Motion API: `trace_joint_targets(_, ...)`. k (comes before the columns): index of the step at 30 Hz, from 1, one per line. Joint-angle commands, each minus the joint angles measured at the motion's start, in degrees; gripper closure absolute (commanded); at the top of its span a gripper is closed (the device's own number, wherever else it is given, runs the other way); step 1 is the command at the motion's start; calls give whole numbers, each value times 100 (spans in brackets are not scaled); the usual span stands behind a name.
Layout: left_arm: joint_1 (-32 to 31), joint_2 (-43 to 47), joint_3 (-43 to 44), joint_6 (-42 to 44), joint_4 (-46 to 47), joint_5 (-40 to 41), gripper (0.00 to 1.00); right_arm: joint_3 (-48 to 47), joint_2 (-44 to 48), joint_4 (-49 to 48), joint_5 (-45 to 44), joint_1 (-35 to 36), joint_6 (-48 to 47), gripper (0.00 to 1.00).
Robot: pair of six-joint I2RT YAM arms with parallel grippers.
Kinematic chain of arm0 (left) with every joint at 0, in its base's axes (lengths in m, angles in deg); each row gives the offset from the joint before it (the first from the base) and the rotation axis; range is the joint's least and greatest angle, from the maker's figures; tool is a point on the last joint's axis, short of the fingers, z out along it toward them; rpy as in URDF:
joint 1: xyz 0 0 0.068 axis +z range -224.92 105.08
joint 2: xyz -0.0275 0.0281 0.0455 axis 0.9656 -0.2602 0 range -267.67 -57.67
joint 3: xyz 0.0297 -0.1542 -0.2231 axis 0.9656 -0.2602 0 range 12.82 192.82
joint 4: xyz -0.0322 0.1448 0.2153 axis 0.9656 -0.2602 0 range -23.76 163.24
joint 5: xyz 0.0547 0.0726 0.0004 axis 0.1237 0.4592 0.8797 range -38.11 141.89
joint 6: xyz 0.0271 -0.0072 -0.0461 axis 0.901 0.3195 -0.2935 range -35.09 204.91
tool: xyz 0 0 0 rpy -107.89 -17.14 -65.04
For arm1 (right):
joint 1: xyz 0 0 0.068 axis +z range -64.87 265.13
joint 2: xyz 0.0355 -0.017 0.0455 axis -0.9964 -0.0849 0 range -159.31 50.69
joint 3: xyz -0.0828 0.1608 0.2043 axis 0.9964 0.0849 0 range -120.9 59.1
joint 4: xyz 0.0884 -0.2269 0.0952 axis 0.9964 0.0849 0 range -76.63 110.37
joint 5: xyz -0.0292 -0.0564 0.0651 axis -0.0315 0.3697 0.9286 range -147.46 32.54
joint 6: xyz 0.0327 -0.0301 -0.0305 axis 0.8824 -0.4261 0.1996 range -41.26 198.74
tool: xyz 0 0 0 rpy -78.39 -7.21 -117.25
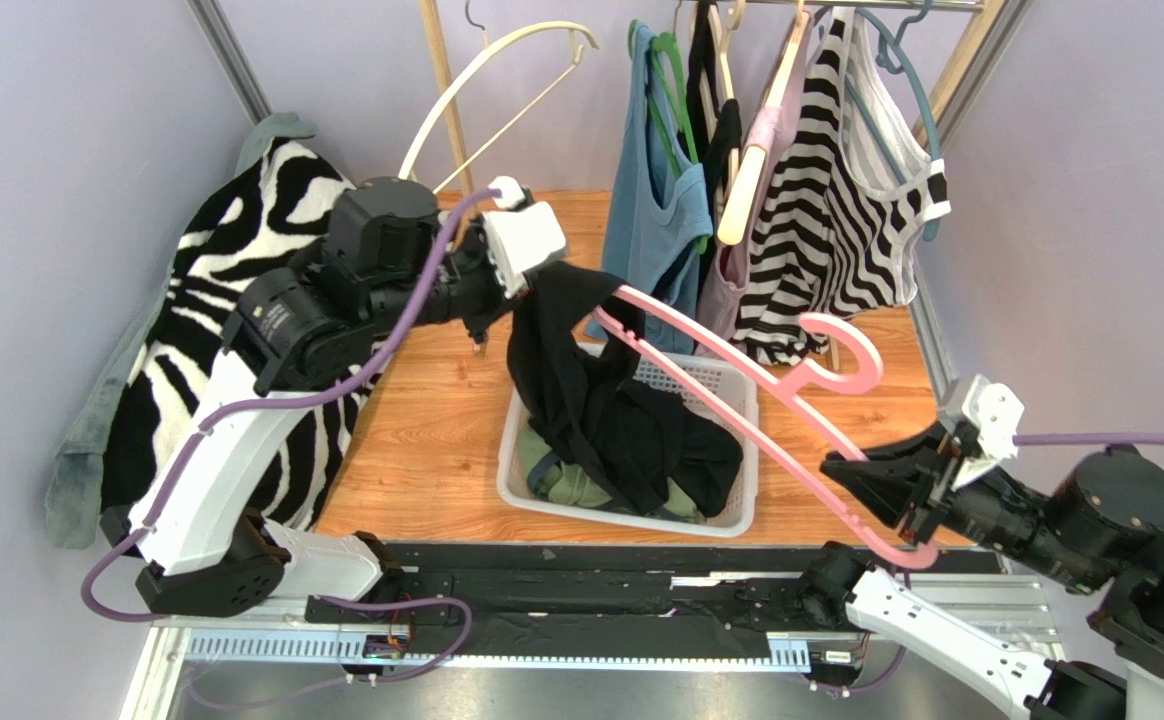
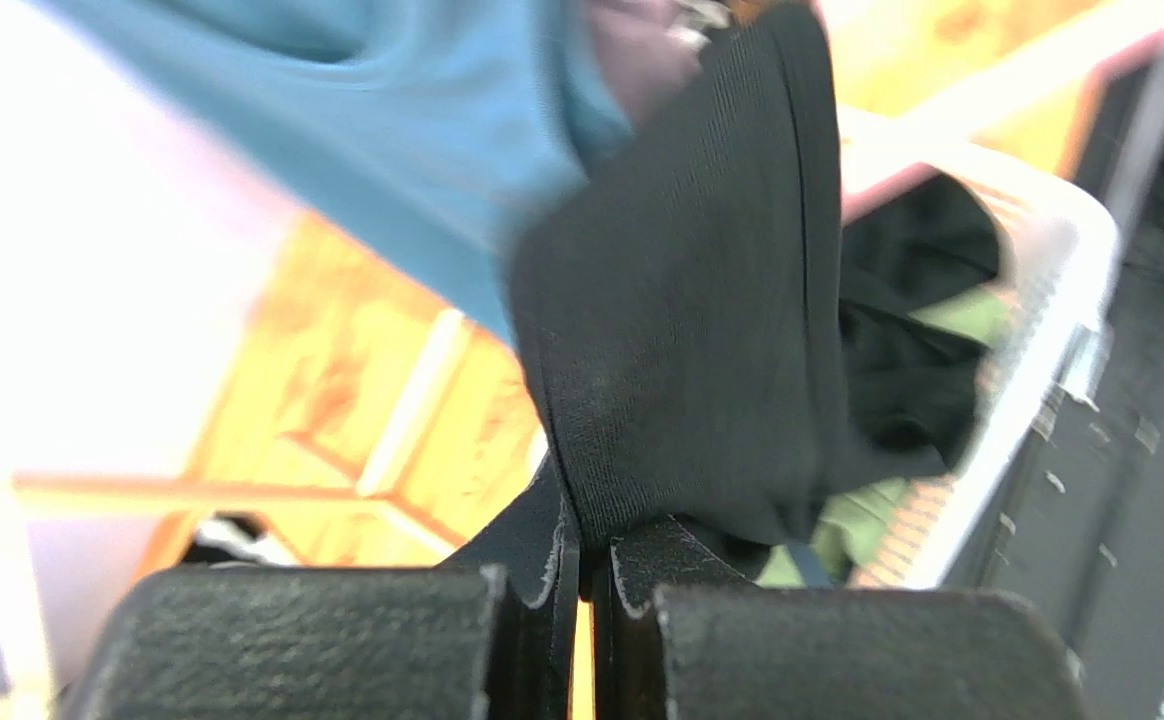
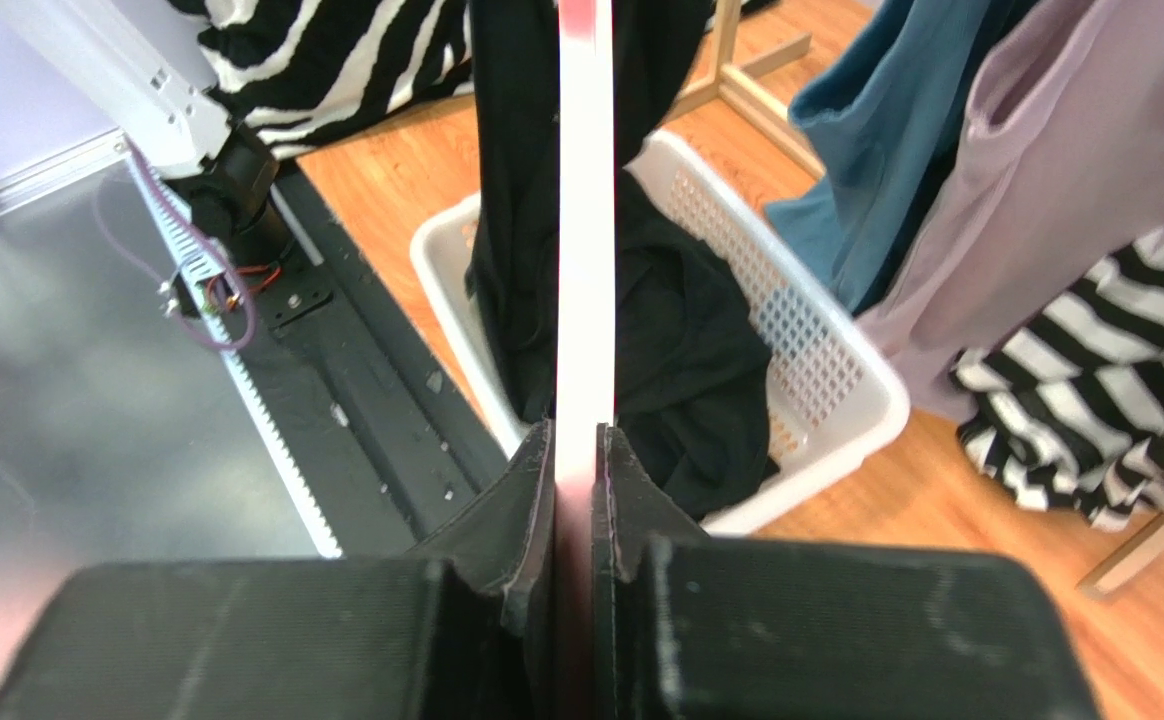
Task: Remove the tank top from the hanger
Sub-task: Place the tank top in the bin.
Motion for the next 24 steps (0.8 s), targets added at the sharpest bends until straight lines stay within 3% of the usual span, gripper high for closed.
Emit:
trace_joint_targets(1,109,50,606,-369,474,543,100,-42,503,419,178,-20,424,100)
trace_joint_targets(4,117,-161,904,-440,448,361,100,29,934,551,538,-20,679,100)
trace_joint_targets(10,-154,-539,1213,-423,290,-352,100,-628,1111,570,267,-20,812,100)
trace_joint_targets(16,-920,-891,1196,34,87,-62,98,-1139,358,77,-1139,-20,882,100)
trace_joint_targets(17,-920,-917,1144,43,87,-62,94,-1349,216,68,-1401,-20,943,100)
trace_joint_targets(20,-920,-909,863,122,79,17,59,-1622,-407,33,-1614,-20,1031,100)
trace_joint_targets(21,-920,-874,810,140,26,61,21,-1649,-505,-37,-1597,-20,1023,100)
trace_joint_targets(22,-920,-856,801,140,8,87,10,-1641,-593,-107,-1588,-20,1005,100)
trace_joint_targets(24,-920,-708,765,219,17,271,5,-1667,-910,-257,-1580,-20,996,100)
